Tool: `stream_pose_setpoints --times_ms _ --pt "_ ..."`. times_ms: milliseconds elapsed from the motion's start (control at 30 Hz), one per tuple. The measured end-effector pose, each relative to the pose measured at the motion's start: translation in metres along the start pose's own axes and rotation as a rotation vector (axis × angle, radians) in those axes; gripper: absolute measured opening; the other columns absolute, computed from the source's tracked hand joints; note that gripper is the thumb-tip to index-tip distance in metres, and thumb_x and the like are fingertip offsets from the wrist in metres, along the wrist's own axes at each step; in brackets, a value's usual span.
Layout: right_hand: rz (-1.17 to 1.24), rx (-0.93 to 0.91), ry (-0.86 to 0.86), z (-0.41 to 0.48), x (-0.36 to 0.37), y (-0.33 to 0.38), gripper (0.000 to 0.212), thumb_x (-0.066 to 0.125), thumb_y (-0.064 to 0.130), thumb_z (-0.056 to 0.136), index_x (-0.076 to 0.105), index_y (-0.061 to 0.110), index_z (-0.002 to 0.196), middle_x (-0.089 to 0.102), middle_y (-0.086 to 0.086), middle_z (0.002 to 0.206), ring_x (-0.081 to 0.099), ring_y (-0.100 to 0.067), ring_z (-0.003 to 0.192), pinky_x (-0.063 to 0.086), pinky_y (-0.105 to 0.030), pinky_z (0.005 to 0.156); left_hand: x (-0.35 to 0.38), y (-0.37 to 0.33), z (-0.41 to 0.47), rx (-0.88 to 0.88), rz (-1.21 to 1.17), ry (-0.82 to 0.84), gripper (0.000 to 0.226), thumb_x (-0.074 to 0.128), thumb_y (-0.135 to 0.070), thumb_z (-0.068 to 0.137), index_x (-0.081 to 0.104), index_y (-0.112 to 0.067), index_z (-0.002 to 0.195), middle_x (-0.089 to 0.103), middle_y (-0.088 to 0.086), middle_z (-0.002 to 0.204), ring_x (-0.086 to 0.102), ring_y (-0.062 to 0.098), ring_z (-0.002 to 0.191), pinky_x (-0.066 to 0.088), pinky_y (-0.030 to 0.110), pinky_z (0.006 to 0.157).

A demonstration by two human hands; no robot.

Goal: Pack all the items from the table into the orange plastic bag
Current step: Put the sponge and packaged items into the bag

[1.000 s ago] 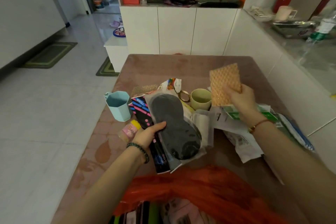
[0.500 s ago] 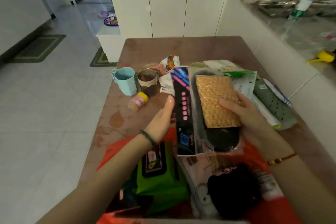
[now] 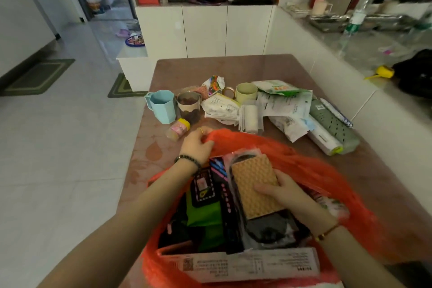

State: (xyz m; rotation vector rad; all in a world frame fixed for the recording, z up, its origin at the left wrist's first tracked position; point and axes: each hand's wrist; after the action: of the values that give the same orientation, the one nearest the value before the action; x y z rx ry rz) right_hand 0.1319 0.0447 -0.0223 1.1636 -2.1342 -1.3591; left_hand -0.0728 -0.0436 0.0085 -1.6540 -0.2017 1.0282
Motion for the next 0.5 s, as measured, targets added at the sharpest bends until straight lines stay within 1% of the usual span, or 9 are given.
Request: stream_pose_setpoints --times_ms 67,100,167,300,333,367,433,467,500 --pt "-0.151 -0.014 0.083 0.005 0.007 0.004 0.041 0.071 0.017 0.078 0.052 0.015 0.114 0.064 -0.004 0.11 0.063 -0.021 0.1 0.052 -0.033 0.084 -0.002 -0.001 0.002 0.006 -0.054 -0.021 0.019 0.047 0.002 0.082 0.06 -0.012 0.087 0.063 0.003 0.077 0.058 0.008 0.065 0.048 0.006 0.062" --pt "-0.194 0.013 0.148 0.006 0.006 0.005 0.036 0.07 0.018 0.079 0.053 0.019 0.11 0.065 -0.002 0.109 0.064 -0.02 0.1 0.053 -0.033 0.085 -0.004 -0.001 0.002 -0.001 -0.067 -0.023 0.019 0.047 0.002 0.084 0.06 -0.011 0.087 0.06 -0.004 0.071 0.054 0.0 0.059 0.043 0.001 0.051" --pt "-0.217 0.099 0.294 0.006 -0.004 0.009 0.026 0.068 0.018 0.081 0.057 0.021 0.104 0.066 -0.002 0.108 0.066 -0.018 0.099 0.054 -0.031 0.086 -0.004 0.0 0.003 -0.025 -0.131 -0.001 0.02 0.046 0.001 0.086 0.059 -0.013 0.082 0.056 -0.007 0.066 0.055 -0.004 0.047 0.04 0.001 0.042" --pt "-0.208 0.269 0.551 0.006 -0.03 0.014 0.027 0.069 0.021 0.079 0.058 0.022 0.103 0.069 0.003 0.101 0.07 -0.01 0.089 0.055 -0.02 0.071 -0.004 -0.001 0.009 -0.056 -0.257 -0.017 0.026 0.047 -0.009 0.091 0.055 -0.02 0.069 0.058 -0.004 0.063 0.056 -0.008 0.041 0.041 0.004 0.04" --pt "-0.178 0.26 0.522 0.009 -0.032 0.016 0.03 0.07 0.02 0.078 0.058 0.021 0.105 0.069 0.003 0.1 0.07 -0.01 0.086 0.055 -0.02 0.069 -0.004 -0.002 0.01 -0.055 -0.255 -0.021 0.027 0.048 -0.011 0.091 0.054 -0.024 0.068 0.057 -0.005 0.063 0.056 -0.007 0.042 0.041 0.004 0.04" --pt "-0.161 0.206 0.413 0.014 -0.032 0.014 0.032 0.071 0.018 0.077 0.059 0.018 0.107 0.069 0.002 0.097 0.07 -0.011 0.083 0.055 -0.02 0.067 -0.004 -0.003 0.011 -0.046 -0.242 -0.016 0.027 0.049 -0.013 0.091 0.054 -0.025 0.068 0.058 -0.006 0.063 0.057 -0.003 0.046 0.042 0.004 0.041" --pt "-0.133 0.04 0.03 0.03 -0.026 0.008 0.028 0.07 0.013 0.078 0.061 0.008 0.105 0.069 -0.003 0.096 0.065 -0.014 0.079 0.052 -0.021 0.067 -0.003 -0.001 0.013 -0.028 -0.22 0.026 0.024 0.05 -0.015 0.09 0.056 -0.027 0.071 0.059 -0.006 0.066 0.057 0.003 0.057 0.045 0.006 0.047" --pt "-0.112 -0.028 -0.129 0.037 -0.02 0.006 0.022 0.069 0.013 0.08 0.063 0.009 0.1 0.068 -0.006 0.1 0.062 -0.016 0.083 0.049 -0.023 0.072 -0.003 0.001 0.014 -0.016 -0.21 0.058 0.023 0.05 -0.014 0.09 0.057 -0.028 0.073 0.06 -0.006 0.068 0.057 0.005 0.061 0.048 0.008 0.052" --pt "-0.101 -0.074 -0.195 0.043 -0.014 0.006 0.018 0.067 0.013 0.081 0.062 0.014 0.098 0.066 -0.007 0.107 0.06 -0.018 0.09 0.046 -0.026 0.079 -0.004 0.003 0.013 -0.013 -0.205 0.093 0.022 0.051 -0.014 0.09 0.057 -0.028 0.073 0.06 -0.006 0.07 0.057 0.007 0.065 0.05 0.013 0.059"
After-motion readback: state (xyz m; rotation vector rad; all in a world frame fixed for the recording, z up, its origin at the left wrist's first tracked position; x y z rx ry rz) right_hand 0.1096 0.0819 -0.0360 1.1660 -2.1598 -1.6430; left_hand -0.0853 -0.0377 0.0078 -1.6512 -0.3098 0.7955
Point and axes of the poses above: each hand's wrist, its own z-axis towards the middle knuckle, its own x-axis out of the palm, y = z × x
